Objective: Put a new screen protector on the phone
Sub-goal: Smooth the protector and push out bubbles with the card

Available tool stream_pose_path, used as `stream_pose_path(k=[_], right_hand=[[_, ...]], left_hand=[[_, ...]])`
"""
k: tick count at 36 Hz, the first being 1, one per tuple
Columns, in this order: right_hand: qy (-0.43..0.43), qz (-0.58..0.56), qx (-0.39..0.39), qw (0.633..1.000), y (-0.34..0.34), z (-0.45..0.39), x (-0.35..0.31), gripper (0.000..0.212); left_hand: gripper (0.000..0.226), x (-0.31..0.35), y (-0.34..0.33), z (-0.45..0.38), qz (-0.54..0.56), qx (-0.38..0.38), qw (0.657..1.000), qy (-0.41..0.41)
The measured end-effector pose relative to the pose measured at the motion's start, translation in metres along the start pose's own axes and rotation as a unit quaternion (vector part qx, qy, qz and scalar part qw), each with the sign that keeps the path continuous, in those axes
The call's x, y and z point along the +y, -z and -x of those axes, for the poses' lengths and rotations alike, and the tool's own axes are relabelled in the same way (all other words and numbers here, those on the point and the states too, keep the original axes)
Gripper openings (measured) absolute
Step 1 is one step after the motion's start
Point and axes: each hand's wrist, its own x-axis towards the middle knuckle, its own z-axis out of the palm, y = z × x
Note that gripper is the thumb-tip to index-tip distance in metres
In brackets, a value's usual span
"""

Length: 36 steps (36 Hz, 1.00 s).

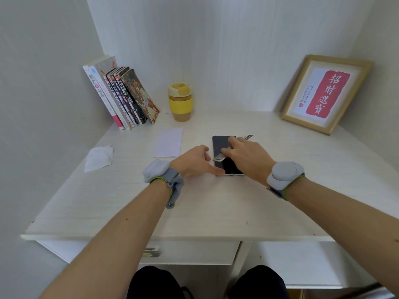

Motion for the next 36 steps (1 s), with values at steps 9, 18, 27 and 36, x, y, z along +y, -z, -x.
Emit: stream_pose_path(k=[9, 18, 27, 36], right_hand=[[-0.019, 0.009, 0.009, 1.000, -0.001, -0.004, -0.006, 0.027], [-0.028, 0.098, 0.015, 0.995, -0.002, 0.005, -0.001, 0.010], [-0.015, 0.111, 0.020, 0.994, -0.012, -0.009, -0.002, 0.018], [-0.012, 0.085, -0.021, 0.996, -0.005, -0.013, -0.008, 0.027]], left_hand=[[0.098, 0.003, 0.001, 0.001, 0.000, -0.008, 1.000, 0.000], [0.097, 0.004, 0.004, -0.001, -0.015, -0.021, 1.000, 0.005], [0.053, 0.008, -0.003, -0.008, -0.007, 0.033, 0.999, 0.007], [0.069, 0.007, -0.002, -0.012, -0.001, 0.036, 0.999, 0.006]])
